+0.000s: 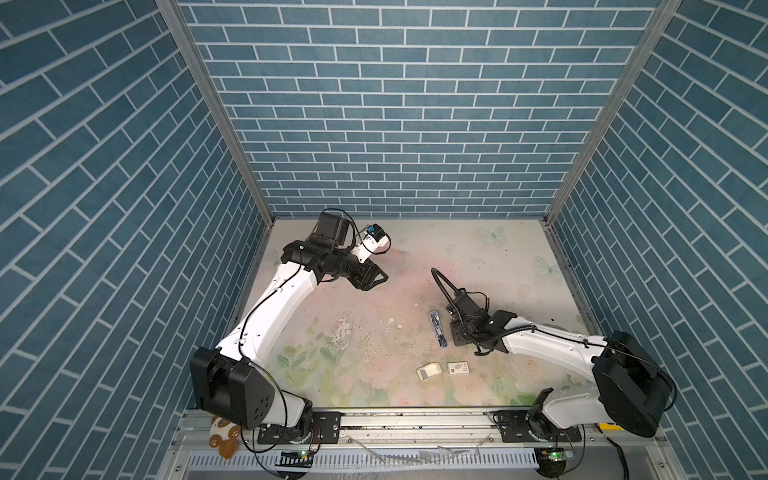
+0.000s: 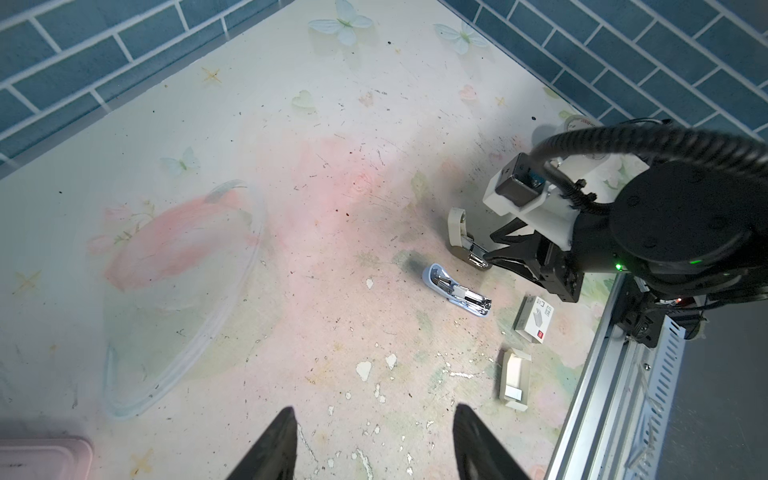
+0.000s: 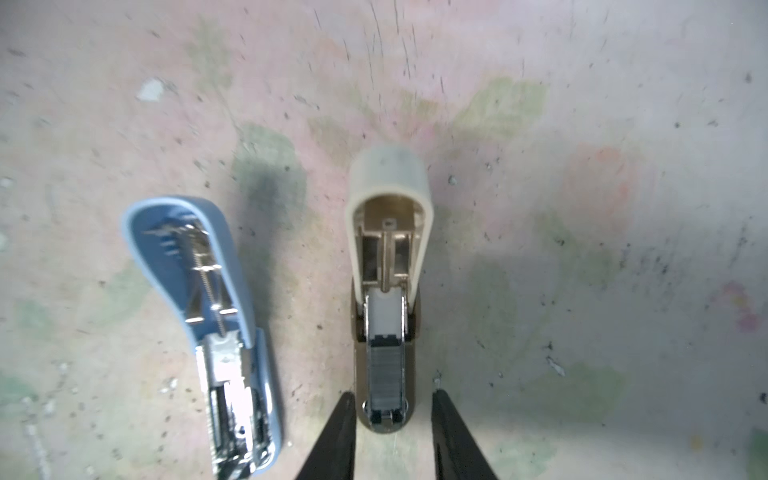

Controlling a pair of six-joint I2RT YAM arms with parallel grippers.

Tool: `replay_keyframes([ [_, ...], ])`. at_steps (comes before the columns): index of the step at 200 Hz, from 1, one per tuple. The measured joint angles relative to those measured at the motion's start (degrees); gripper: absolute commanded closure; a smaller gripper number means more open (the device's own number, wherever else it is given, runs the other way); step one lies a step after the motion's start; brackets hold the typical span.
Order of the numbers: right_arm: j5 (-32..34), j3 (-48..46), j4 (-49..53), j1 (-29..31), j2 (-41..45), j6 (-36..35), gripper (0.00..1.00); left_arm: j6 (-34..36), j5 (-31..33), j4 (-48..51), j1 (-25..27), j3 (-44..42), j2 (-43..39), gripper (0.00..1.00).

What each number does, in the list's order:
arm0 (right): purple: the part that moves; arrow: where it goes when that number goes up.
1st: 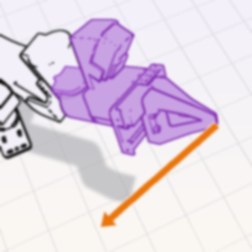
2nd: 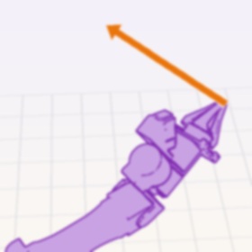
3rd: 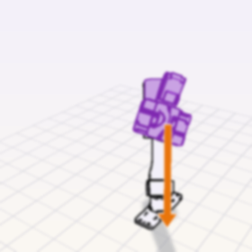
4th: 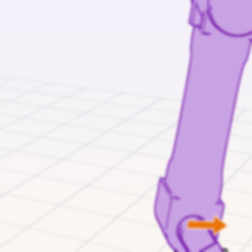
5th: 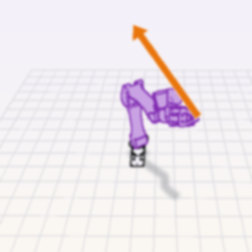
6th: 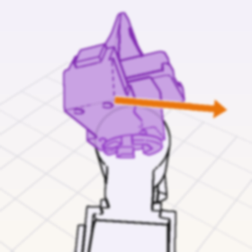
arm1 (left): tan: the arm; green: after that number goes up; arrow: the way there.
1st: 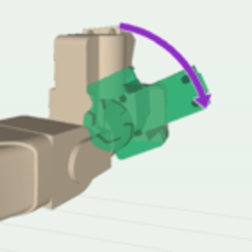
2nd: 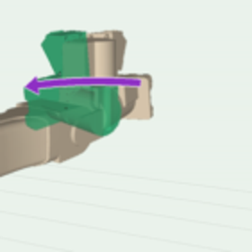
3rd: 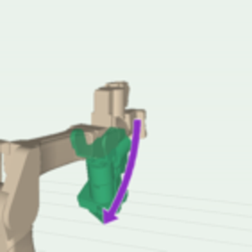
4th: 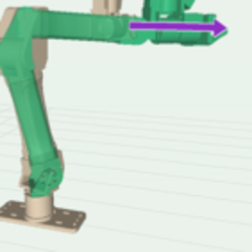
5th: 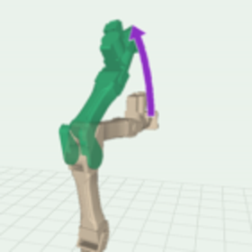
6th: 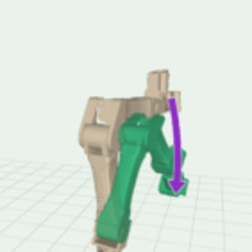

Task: Load the staples into the stapler
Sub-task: 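Move the right gripper toward the white staple holder nearer the robot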

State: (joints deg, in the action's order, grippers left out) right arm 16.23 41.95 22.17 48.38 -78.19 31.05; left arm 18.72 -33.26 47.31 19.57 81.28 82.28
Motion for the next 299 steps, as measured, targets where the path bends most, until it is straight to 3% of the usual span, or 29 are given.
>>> replay_keyframes([
  [59,-1.68,2.23,6.25,0.0,6.19,-0.48,0.71,0.17,0.22,0.02,0.0,0.02,-0.42,0.38],
  [107,-11.08,4.17,10.29,0.76,8.72,-0.83,0.74,0.59,0.72,0.31,0.0,0.13,-0.42,0.38],
  [140,-15.63,4.17,11.89,6.49,9.7,2.03,0.74,0.68,1.09,0.39,0.0,0.13,-0.48,0.38],
  [187,-15.96,4.17,10.95,15.93,9.38,8.68,0.74,0.76,1.09,0.39,0.0,0.13,-0.48,0.38],
  [219,-15.1,4.2,8.33,20.94,3.93,12.94,0.76,0.81,1.09,0.37,0.0,0.13,-0.7,0.38],
  [299,-12.44,4.2,5.53,23.26,-1.86,17.18,0.78,0.79,1.07,0.37,0.0,0.13,-0.98,0.38],
])
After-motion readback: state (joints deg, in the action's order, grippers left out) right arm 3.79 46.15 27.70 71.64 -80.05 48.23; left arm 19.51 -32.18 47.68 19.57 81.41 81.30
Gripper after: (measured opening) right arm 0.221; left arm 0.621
